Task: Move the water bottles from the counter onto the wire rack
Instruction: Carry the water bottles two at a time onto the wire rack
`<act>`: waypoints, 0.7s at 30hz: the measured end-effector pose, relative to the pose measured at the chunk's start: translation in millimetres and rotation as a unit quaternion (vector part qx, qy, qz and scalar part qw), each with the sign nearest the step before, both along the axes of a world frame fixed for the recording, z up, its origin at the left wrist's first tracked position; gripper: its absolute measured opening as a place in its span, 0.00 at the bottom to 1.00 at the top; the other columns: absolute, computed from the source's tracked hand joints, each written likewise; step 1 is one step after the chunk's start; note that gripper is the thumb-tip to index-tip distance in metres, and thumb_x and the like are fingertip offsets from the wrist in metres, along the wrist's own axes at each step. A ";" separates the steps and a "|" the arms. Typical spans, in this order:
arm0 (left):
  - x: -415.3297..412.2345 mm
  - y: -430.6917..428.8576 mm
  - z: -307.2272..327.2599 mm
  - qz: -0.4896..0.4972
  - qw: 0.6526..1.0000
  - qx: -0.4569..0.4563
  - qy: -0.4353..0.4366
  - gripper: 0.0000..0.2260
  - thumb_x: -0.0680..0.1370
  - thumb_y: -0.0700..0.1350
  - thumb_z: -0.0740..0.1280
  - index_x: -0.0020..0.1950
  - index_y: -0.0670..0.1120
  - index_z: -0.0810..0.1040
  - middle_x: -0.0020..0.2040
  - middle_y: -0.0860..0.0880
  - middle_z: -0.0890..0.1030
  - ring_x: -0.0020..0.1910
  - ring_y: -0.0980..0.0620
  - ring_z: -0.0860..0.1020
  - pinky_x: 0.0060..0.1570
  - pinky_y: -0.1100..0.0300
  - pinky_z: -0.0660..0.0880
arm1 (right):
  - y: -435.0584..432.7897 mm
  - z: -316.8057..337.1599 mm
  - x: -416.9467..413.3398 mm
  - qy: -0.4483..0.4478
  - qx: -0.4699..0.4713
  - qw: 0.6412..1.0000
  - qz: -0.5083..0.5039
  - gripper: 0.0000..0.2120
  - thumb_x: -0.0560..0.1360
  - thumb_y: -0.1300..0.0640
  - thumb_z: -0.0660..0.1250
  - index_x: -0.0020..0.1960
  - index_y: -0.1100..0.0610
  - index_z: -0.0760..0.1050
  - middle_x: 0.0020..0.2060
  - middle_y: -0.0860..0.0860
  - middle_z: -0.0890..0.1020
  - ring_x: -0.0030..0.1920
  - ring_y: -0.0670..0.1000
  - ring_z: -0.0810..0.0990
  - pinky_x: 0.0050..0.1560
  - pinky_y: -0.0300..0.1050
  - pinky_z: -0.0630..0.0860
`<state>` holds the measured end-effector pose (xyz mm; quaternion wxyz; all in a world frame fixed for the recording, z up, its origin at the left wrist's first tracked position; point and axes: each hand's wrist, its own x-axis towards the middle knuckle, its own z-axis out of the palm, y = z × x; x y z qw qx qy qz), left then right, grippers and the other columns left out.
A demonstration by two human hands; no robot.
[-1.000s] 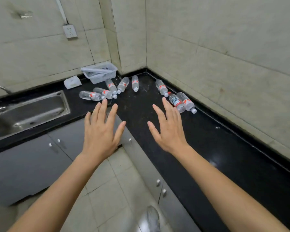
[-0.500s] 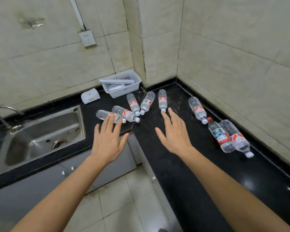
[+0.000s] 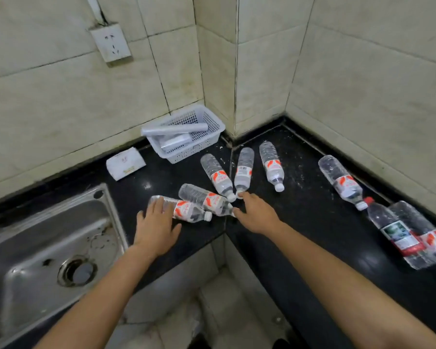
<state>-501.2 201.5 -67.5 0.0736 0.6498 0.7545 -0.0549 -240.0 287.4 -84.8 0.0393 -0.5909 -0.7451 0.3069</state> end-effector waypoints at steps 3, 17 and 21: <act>-37.7 40.6 -17.7 -0.052 0.998 -0.039 -0.023 0.30 0.80 0.56 0.64 0.78 0.45 0.63 0.81 0.40 0.58 0.79 0.41 0.57 0.74 0.38 0.61 | 26.1 -15.3 -37.5 0.016 -0.088 0.994 -0.069 0.27 0.80 0.46 0.65 0.75 0.55 0.66 0.67 0.59 0.78 0.65 0.61 0.77 0.63 0.55 0.76; -85.1 137.9 -93.4 -0.191 0.964 -0.172 -0.068 0.33 0.73 0.62 0.71 0.76 0.58 0.64 0.70 0.51 0.71 0.70 0.48 0.69 0.71 0.41 0.61 | 62.9 -64.6 -125.3 0.088 -0.247 0.945 -0.193 0.35 0.83 0.43 0.57 0.83 0.49 0.42 0.32 0.54 0.85 0.28 0.51 0.83 0.32 0.44 0.79; -90.6 141.3 -99.9 -0.195 0.962 -0.174 -0.076 0.35 0.73 0.63 0.71 0.77 0.60 0.63 0.71 0.52 0.70 0.70 0.50 0.68 0.70 0.42 0.59 | 70.5 -67.8 -120.6 0.042 -0.245 0.949 -0.195 0.29 0.83 0.39 0.54 0.81 0.48 0.55 0.35 0.53 0.87 0.30 0.50 0.85 0.52 0.50 0.82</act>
